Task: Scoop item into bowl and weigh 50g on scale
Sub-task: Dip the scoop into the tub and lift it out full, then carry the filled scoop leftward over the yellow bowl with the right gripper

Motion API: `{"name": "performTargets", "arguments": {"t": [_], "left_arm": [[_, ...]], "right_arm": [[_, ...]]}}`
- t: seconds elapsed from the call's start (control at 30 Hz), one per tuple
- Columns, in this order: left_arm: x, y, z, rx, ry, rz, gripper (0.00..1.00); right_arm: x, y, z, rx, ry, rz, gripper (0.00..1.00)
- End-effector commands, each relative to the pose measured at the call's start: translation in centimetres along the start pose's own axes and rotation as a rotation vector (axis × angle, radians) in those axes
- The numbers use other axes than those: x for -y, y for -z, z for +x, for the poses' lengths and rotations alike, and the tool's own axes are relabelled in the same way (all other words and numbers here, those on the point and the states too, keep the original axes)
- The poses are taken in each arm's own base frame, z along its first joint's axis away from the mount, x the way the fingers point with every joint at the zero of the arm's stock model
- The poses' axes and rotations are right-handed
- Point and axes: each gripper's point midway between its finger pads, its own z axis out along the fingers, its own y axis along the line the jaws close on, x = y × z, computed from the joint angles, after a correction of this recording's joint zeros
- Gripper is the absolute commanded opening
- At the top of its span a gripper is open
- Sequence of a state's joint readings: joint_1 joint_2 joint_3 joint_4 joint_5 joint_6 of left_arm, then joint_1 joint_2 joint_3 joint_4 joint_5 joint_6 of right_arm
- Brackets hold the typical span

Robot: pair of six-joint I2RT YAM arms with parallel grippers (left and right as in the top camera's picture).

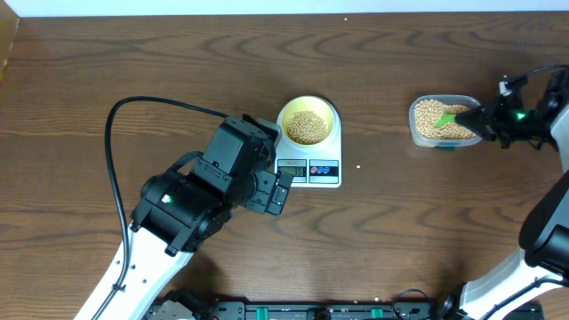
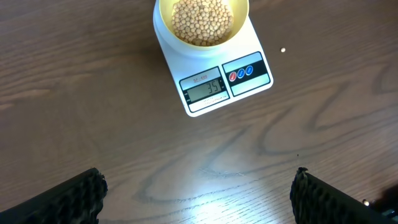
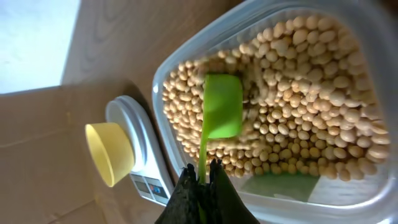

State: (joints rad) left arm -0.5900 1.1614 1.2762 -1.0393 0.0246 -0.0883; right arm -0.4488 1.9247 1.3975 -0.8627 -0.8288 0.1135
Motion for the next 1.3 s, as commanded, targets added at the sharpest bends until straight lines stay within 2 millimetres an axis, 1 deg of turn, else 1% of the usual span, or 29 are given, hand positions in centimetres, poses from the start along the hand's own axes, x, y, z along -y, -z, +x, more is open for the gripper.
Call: {"name": "performTargets", "arguments": {"t": [0.0,0.17,0.27,0.43,0.67,1.1,1.17,1.27], "left_arm": [[0.1,0.4,-0.5,0.015,-0.007,0.007,0.97],[0.1,0.4,-0.5,0.015,-0.007,0.007,0.97],[0.1,0.4,-0.5,0.015,-0.007,0.007,0.97],[0.1,0.4,-0.5,0.015,-0.007,0.007,0.97],[0.1,0.4,-0.5,0.015,-0.007,0.007,0.97],[0.1,0.4,-0.5,0.015,-0.007,0.007,0.97],[0.1,0.4,-0.5,0.015,-0.007,0.007,0.97],[0.1,0.4,-0.5,0.015,-0.007,0.007,0.97]], "right_arm": [[-0.3,0.5,0.0,-0.003,0.008,-0.109,0.01],[0.3,1.6,0.2,0.004,-0.009,-0.131,0.01],[0.0,2.5,0.2,0.014,0.005,-0.192,0.01],[-1.4,3.7,-0.1,0.042,0.033,-0.304,0.01],[-3.2,4.4,-0.3,0.059,0.058,-0.417,0.01],[-7.8,6.5,-0.4,0.089,0.141,-0.702,0.01],[-8.3,6.3,-0.3,0.075,0.144,-0.717,0.01],[-9.3,5.3,0.3,0.036,0.15,-0.723,0.01]]}}
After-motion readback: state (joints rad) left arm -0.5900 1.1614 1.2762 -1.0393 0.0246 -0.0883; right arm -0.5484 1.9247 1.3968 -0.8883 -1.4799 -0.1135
